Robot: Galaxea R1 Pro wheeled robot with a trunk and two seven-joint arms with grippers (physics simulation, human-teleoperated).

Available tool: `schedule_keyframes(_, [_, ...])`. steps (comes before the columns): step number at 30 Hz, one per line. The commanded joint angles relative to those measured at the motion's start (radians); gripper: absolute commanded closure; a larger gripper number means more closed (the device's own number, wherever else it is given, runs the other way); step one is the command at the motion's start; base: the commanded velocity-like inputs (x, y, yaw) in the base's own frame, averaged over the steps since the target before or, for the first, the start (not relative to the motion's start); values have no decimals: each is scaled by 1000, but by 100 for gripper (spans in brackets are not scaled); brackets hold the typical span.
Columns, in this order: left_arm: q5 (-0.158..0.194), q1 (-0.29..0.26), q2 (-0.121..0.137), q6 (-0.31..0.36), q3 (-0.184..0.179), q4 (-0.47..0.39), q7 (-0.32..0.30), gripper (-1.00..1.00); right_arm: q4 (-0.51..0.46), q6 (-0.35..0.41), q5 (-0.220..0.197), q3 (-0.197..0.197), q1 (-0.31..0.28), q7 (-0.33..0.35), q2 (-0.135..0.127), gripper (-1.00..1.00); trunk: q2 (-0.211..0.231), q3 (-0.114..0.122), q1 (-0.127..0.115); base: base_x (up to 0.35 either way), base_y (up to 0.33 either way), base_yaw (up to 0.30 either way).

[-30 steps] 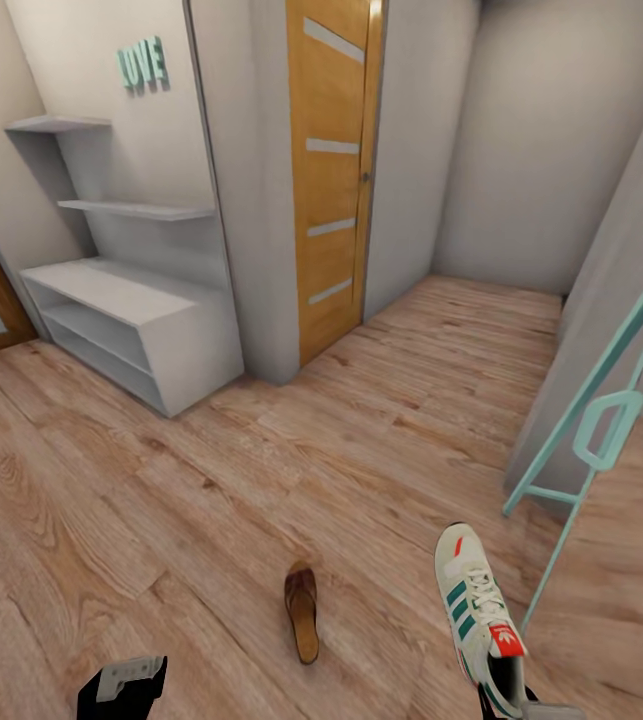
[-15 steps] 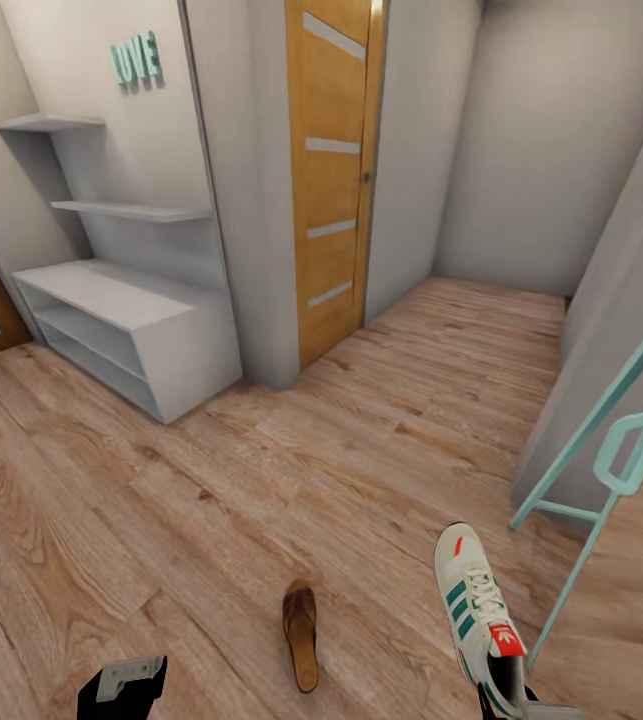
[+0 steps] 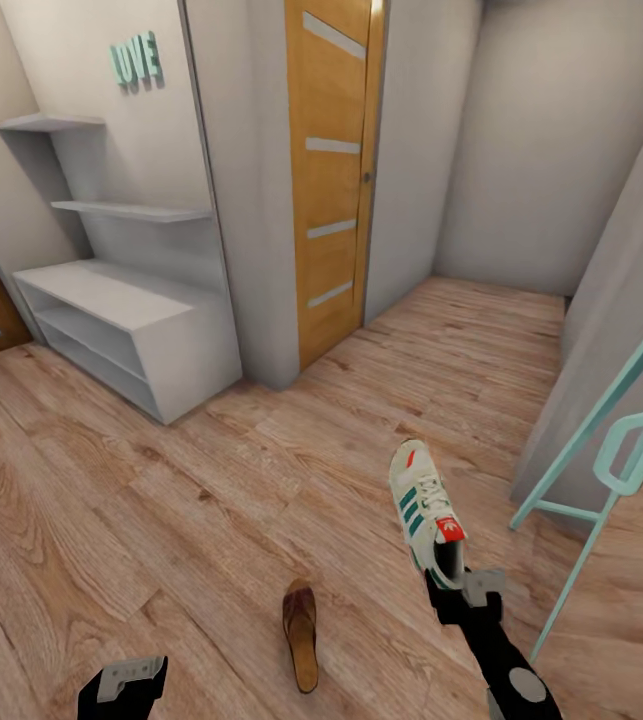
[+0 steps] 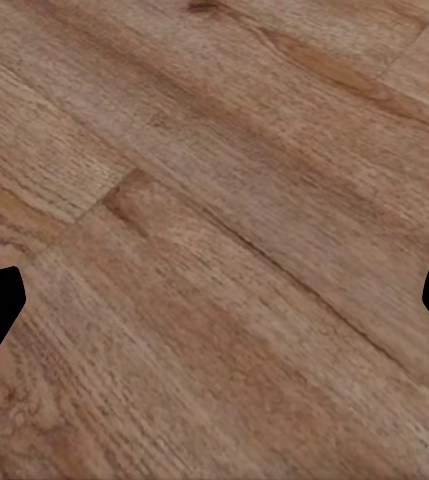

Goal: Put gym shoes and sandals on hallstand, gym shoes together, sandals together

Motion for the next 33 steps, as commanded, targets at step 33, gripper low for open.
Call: schedule_keyframes(33, [-4,0,-1,-4,2,-4,-5,-100,-93,280,-8,19,-419,1,34,100,0,-1,0,2,0,0])
